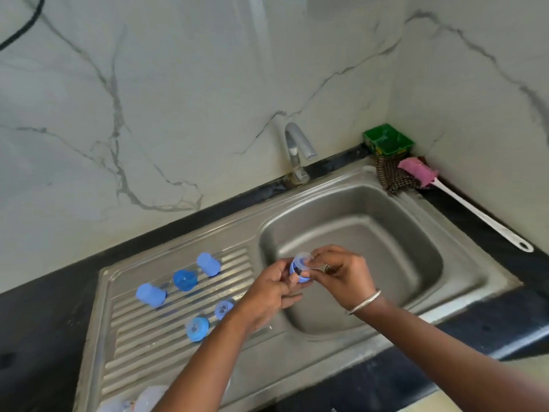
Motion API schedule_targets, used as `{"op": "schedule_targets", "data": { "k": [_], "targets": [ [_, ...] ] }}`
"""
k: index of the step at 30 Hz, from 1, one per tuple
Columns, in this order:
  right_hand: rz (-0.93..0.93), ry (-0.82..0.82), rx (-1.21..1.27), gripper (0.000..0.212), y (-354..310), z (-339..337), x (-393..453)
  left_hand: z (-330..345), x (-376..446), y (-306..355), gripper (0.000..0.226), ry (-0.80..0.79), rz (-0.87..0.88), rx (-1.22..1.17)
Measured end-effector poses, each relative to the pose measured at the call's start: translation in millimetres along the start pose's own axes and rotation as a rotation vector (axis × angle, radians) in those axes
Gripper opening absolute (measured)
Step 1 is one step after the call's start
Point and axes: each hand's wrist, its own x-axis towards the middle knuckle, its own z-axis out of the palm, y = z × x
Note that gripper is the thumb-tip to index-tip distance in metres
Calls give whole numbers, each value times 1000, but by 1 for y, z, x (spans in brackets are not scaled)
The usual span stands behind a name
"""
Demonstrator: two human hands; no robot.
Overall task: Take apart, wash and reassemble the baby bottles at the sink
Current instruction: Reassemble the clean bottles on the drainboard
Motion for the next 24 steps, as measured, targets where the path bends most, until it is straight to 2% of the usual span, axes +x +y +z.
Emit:
{"op": "schedule_targets", "data": {
  "k": [10,12,14,15,17,19,22,24],
  "targets": [
    [77,-243,20,8,18,-50,1,40,8,0,39,-11,13,-1],
    [158,-201,22,22,19,-52,3,45,9,1,45,14,21,16],
    [293,-186,107,18,18,-52,8,49,10,2,46,45,27,46],
    [361,-203,183,17,16,-52,10,49,10,2,42,59,36,60],
    [521,-266,338,33,14,-55,14,51,11,1,38,73,57,90],
    [659,-348,414,34,13,-60,18,52,10,2,38,65,54,111],
    [687,-387,316,23,16,-62,22,55,10,8,35,43,2,124],
    [677,-366,249,22,21,-60,21,59,11,9,28,101,-24,114]
  ]
}}
